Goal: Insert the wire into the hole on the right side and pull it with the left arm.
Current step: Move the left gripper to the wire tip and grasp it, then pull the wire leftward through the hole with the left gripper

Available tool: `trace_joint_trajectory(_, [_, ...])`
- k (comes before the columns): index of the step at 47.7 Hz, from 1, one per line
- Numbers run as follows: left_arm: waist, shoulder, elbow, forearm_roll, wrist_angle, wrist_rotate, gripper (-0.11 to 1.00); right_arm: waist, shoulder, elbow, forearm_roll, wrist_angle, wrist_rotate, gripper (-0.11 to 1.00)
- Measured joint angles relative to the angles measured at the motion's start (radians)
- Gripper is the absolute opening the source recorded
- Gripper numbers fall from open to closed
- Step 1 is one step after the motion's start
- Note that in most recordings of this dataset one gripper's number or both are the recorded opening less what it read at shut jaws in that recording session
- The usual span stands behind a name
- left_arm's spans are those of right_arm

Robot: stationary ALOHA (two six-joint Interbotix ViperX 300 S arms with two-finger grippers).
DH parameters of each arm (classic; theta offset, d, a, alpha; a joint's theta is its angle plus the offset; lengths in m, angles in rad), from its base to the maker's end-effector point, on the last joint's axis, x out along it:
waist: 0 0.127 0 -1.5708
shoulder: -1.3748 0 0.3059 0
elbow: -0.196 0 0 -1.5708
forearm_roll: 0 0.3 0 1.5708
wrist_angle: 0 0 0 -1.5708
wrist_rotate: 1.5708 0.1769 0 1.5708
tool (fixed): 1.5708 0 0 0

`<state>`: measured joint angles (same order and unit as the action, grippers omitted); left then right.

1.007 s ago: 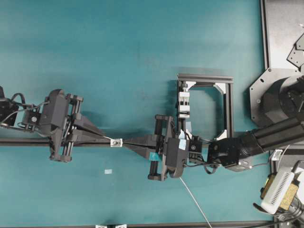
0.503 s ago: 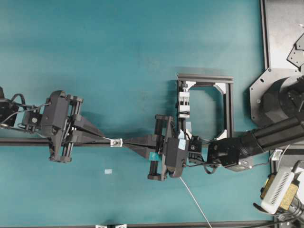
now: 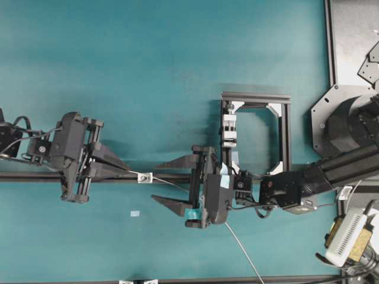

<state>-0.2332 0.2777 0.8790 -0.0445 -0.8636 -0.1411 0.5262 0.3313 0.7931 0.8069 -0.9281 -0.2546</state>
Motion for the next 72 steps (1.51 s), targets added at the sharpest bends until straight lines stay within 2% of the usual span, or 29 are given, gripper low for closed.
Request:
trace_joint_trajectory(29, [-0.025,-0.183,0.146,0.0,0.114,-0.003,-0.11,0.008,-0.032,0.023,0.0,0.003,-0.006,0.85])
trace_joint_trajectory(49, [-0.029,-0.377,0.262,0.0,0.298,-0.003,-0.11,0.006,-0.034,0.025,0.0,0.005,-0.006,0.85])
trace_joint_trajectory(57, [-0.031,-0.457,0.314,-0.002,0.327,-0.015,-0.11,0.008,-0.032,0.025,0.0,0.005,-0.006,0.85])
trace_joint_trajectory(64, [-0.035,-0.482,0.351,-0.002,0.327,-0.023,-0.11,0.008,-0.032,0.025,0.0,0.005,-0.006,0.85])
trace_joint_trajectory(72, [-0.038,-0.472,0.342,0.0,0.339,-0.044,-0.11,0.008,-0.032,0.025,0.0,0.005,-0.006,0.85])
